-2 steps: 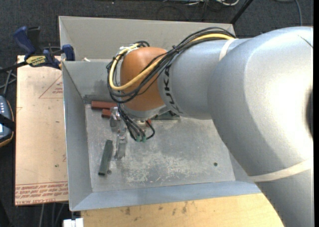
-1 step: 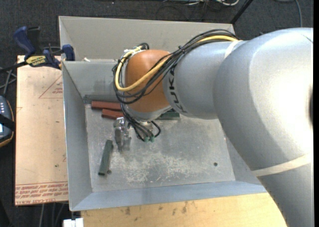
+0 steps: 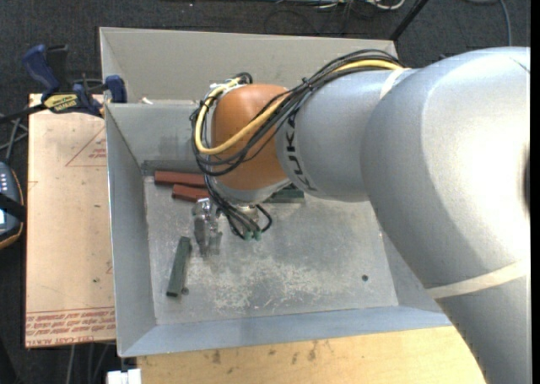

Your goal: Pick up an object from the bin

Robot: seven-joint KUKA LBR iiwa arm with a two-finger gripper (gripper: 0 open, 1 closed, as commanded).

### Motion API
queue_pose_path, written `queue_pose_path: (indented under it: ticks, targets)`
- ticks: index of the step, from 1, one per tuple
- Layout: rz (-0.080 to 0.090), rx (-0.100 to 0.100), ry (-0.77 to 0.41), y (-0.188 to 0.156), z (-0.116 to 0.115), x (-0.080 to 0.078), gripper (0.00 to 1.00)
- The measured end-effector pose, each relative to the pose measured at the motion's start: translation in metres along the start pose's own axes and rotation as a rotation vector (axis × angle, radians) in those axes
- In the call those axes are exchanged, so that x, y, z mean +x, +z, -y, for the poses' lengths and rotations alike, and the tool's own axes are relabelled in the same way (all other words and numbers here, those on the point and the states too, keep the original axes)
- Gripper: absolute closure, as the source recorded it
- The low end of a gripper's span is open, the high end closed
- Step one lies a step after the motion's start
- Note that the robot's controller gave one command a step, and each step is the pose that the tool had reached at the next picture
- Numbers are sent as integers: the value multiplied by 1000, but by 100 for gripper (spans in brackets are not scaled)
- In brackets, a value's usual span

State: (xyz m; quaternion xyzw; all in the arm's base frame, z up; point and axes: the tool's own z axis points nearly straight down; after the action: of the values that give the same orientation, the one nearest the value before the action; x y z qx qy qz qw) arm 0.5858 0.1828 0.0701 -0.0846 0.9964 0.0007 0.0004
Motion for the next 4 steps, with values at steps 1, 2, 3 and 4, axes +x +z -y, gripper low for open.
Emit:
queue_pose_path:
  ticks: [1,2,3,4]
  targets:
    - [1,1,-4,0,-2,0,100]
    - [1,0,-217,0,-9,28,0]
    - [0,0,-217,0,-9,28,0]
    - [-2,1,-379,-10,-17,30,0]
